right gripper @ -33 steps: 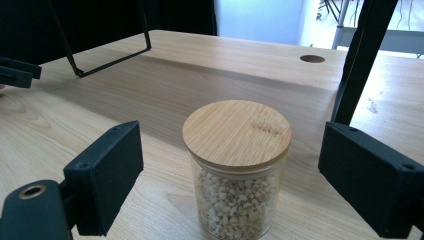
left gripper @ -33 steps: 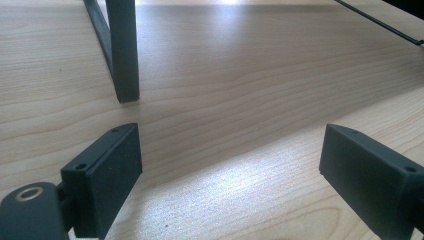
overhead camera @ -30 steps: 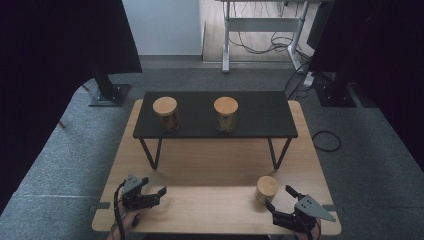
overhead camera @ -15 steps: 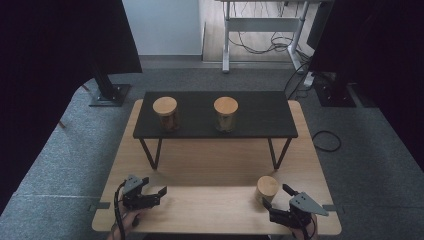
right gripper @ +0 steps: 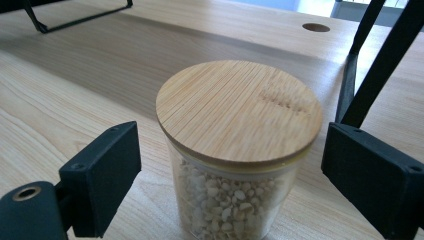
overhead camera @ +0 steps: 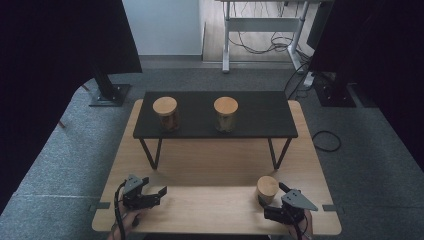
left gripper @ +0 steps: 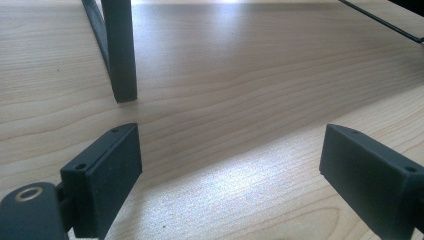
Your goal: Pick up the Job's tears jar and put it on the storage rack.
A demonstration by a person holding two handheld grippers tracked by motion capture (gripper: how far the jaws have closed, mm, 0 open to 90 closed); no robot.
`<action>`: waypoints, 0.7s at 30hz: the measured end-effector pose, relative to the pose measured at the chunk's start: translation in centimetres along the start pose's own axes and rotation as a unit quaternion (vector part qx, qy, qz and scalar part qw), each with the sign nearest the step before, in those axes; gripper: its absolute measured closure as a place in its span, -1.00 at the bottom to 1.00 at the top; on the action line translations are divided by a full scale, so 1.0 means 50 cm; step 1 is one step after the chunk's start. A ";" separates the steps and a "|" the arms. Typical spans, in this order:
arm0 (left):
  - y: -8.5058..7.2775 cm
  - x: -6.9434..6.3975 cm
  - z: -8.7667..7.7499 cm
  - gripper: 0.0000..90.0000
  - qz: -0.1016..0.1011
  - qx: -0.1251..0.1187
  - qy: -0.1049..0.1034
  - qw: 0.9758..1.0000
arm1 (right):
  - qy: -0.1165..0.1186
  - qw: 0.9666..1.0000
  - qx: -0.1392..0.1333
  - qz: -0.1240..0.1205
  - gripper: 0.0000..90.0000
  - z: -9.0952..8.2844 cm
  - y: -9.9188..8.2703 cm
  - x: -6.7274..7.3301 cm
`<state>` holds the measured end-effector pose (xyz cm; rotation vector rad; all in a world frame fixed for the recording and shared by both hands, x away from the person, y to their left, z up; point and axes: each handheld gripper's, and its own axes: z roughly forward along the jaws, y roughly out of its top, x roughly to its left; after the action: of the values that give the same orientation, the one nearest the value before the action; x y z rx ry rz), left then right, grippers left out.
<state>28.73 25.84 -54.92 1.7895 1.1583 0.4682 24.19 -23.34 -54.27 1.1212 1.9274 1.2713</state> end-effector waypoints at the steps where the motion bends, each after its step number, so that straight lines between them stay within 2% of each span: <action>1: 0.000 0.000 0.000 -0.80 0.000 0.000 0.000 1.000 | -0.001 1.000 0.001 -0.001 -0.81 0.003 0.000 0.001; 17: 0.000 -0.001 0.000 -0.80 0.002 0.001 0.000 1.000 | -0.019 1.000 0.011 0.000 -0.75 0.033 0.001 0.006; 21: 0.000 -0.001 0.000 -0.80 0.002 0.001 0.000 1.000 | -0.022 1.000 0.011 -0.002 -0.62 0.040 0.004 0.008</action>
<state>28.73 25.80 -54.91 1.7935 1.1560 0.4681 25.67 -22.06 -54.85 1.1463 1.9148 1.2172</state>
